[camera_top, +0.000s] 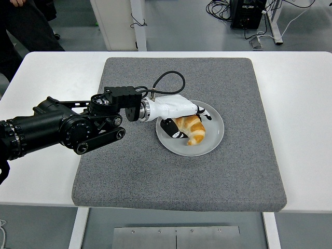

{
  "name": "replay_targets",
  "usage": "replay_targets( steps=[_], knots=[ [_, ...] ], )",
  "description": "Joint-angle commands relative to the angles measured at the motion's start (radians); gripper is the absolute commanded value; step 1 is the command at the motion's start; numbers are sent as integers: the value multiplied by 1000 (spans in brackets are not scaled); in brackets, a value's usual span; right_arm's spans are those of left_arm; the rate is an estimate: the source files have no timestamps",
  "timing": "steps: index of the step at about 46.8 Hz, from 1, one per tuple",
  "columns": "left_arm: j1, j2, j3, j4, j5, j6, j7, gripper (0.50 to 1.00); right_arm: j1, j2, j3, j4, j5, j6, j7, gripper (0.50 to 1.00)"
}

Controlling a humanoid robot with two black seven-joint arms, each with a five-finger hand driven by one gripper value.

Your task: Place the bread on the plate

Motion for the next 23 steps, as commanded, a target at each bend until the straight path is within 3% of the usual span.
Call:
replay_targets(
  steps=[1,14,18,23],
  knots=[
    [2,5,-6,0,-14,-2,-8,954,0,0,0,0,0,0,0,1000],
    [-3,25,-9,-2,-85,-17,-9,969,0,0,0,0,0,0,0,1000],
    [-9,46,-15,-2,-106,-46,-17,968,0,0,0,0,0,0,0,1000],
    [-12,74,-47,-3,-186,-110,-84,969,0,0,0,0,0,0,0,1000]
  ],
)
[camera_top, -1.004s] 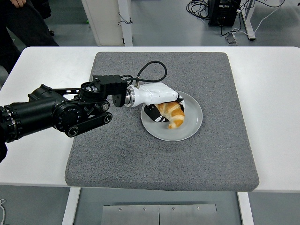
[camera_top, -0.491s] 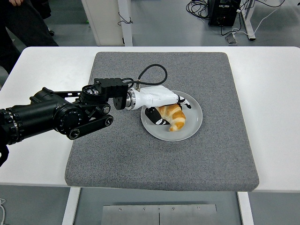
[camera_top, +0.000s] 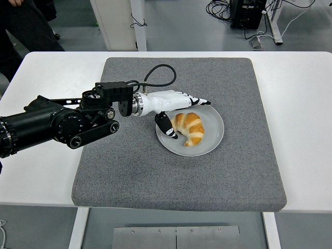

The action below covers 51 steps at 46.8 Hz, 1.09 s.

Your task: Place the bread on the plate

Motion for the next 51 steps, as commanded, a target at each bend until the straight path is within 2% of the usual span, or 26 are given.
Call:
replay_targets(
  steps=[1,5,13,23,30,41,47,51],
  knots=[
    [-2,17,-29,1,-57,-48,-50,969,0,0,0,0,0,0,0,1000],
    [-9,42,-50,1,-81,-91,-79,969,-1,0,0,0,0,0,0,1000],
    [-15,63,-160,1,-198,-112,-106,969,0,0,0,0,0,0,0,1000],
    [-15,129,-219,3,-350,-109,-145,969,-1,0,0,0,0,0,0,1000],
    [22,141,-294,10,-452,-103,-142,971,0,0,0,0,0,0,0,1000],
    [128,157,-351,27,-673,16,-136,971,-1,0,0,0,0,0,0,1000],
    [188,117,-394,101,-842,122,-133,971,0,0,0,0,0,0,0,1000],
    [214,71,-403,163,-922,132,-140,971,0,0,0,0,0,0,0,1000]
  ],
)
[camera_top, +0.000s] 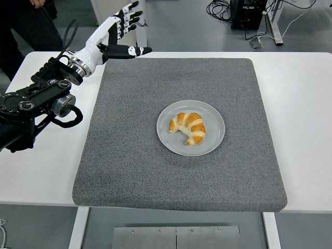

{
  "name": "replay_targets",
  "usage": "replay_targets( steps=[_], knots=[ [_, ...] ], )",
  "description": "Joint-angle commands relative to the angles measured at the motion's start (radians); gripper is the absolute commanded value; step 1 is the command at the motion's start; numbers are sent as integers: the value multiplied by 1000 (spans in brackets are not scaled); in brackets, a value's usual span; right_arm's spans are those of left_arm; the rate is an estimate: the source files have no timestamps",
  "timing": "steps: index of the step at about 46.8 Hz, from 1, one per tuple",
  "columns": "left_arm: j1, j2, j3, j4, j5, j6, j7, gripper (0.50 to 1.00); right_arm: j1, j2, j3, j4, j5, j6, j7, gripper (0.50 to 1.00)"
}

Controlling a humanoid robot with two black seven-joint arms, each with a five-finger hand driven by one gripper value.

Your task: Place the bread on the plate

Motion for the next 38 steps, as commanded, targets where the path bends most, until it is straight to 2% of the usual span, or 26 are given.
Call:
replay_targets(
  steps=[1,7,14,22,28,33,38],
  knots=[
    [18,-43,-8,62,-71,5,-8,969,-1,0,0,0,0,0,0,1000],
    [35,-102,-47,150,-134,3,-14,969,1,0,0,0,1,0,0,1000],
    [57,-148,-113,188,-144,-1,-14,971,1,0,0,0,0,0,0,1000],
    [110,-163,-202,201,-161,-60,-13,969,11,0,5,15,1,6,0,1000],
    [117,-212,-265,311,-239,-89,-11,969,18,0,3,20,1,9,0,1000],
    [117,-235,-320,412,-325,-164,-11,971,19,0,2,18,1,9,0,1000],
    [117,-237,-343,437,-364,-213,-10,969,21,0,0,18,1,8,0,1000]
  ],
)
